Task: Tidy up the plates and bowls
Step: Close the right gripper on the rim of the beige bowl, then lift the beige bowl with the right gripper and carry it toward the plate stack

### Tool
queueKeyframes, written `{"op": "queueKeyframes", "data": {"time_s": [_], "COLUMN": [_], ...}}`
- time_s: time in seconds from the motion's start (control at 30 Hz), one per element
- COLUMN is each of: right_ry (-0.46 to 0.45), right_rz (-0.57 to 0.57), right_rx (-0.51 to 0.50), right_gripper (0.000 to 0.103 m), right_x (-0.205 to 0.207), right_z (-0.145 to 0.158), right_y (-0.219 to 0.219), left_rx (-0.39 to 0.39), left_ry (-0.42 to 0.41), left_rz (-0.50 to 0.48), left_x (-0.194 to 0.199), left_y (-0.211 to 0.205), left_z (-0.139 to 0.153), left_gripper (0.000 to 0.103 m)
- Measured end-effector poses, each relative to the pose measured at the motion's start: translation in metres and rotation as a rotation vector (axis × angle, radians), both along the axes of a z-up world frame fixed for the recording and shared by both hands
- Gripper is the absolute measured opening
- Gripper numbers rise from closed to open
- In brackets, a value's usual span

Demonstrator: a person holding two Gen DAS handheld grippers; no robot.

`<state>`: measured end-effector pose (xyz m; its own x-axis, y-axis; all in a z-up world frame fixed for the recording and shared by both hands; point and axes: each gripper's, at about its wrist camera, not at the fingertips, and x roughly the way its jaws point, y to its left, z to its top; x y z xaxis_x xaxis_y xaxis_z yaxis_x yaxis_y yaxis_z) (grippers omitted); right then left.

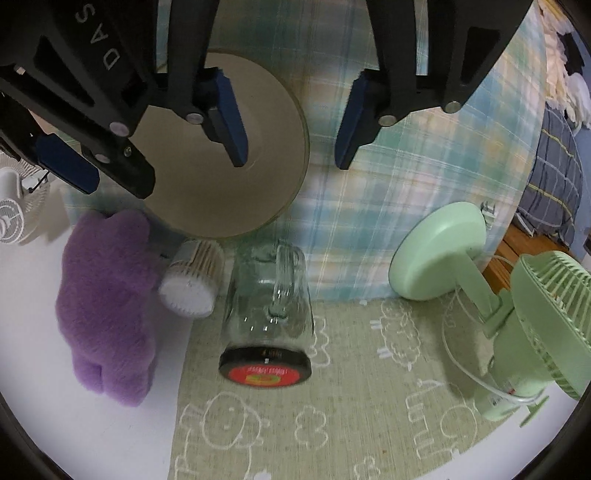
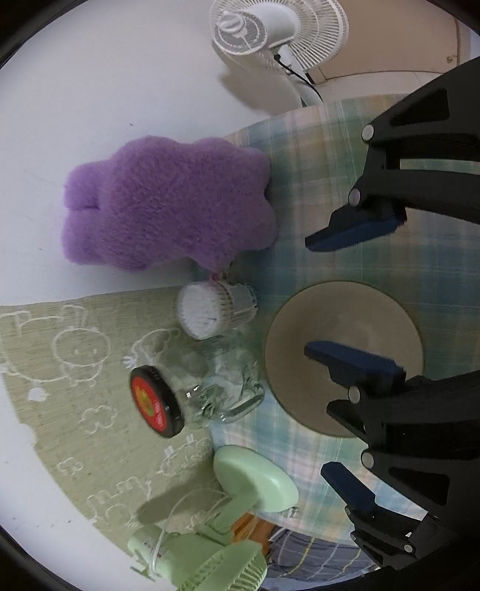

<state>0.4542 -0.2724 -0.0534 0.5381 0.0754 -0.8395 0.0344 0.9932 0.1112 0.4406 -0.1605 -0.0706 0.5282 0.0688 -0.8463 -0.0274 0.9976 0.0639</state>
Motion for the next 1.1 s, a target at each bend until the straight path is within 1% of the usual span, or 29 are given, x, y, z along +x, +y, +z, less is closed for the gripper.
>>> {"op": "queueKeyframes", "data": {"time_s": [0.03,0.1,0.13,0.2,0.27,0.33,0.4,0.47,0.57,0.73,0.87,1.0,1.1], "right_ry": [0.006,0.020,0.027,0.036,0.036,0.037,0.045,0.061,0.062,0.052,0.055,0.055,0.051], "right_rz": [-0.001,-0.001,0.000,0.000,-0.004,-0.007,-0.010,-0.015,-0.021,-0.029,-0.030,-0.031,-0.033], "right_rx": [0.000,0.003,0.005,0.009,0.004,-0.002,-0.003,0.008,0.003,-0.028,-0.027,-0.030,-0.039], "right_gripper": [0.049,0.040,0.038,0.030,0.028,0.025,0.021,0.019,0.014,0.013,0.013,0.013,0.013], "right_x": [0.002,0.004,0.005,0.007,0.008,0.008,0.009,0.011,0.012,0.009,0.006,0.000,-0.007], "right_z": [-0.004,-0.010,-0.014,-0.019,-0.021,-0.023,-0.026,-0.030,-0.032,-0.031,-0.029,-0.024,-0.017], "right_y": [0.000,0.000,0.000,0.000,0.000,-0.001,-0.003,-0.006,-0.006,-0.001,-0.001,-0.002,-0.001], "left_rx": [0.002,0.009,0.010,0.001,-0.009,-0.012,0.004,0.012,0.012,0.010,0.013,0.009,0.014], "left_ry": [0.006,0.019,0.024,0.033,0.045,0.056,0.056,0.057,0.052,0.065,0.061,0.066,0.055], "left_rz": [0.001,0.004,0.007,0.007,0.007,0.005,0.010,0.015,0.013,-0.020,-0.027,-0.039,-0.049], "left_x": [0.001,0.003,0.004,0.005,0.006,0.008,0.009,0.009,0.009,0.008,0.003,-0.004,-0.010], "left_y": [0.000,0.001,0.001,0.001,0.001,0.000,-0.002,-0.003,-0.004,-0.004,-0.004,-0.004,-0.003], "left_z": [-0.002,-0.007,-0.008,-0.012,-0.015,-0.017,-0.020,-0.021,-0.021,-0.021,-0.018,-0.012,-0.006], "left_gripper": [0.044,0.039,0.036,0.030,0.024,0.022,0.021,0.021,0.021,0.021,0.021,0.021,0.021]}}
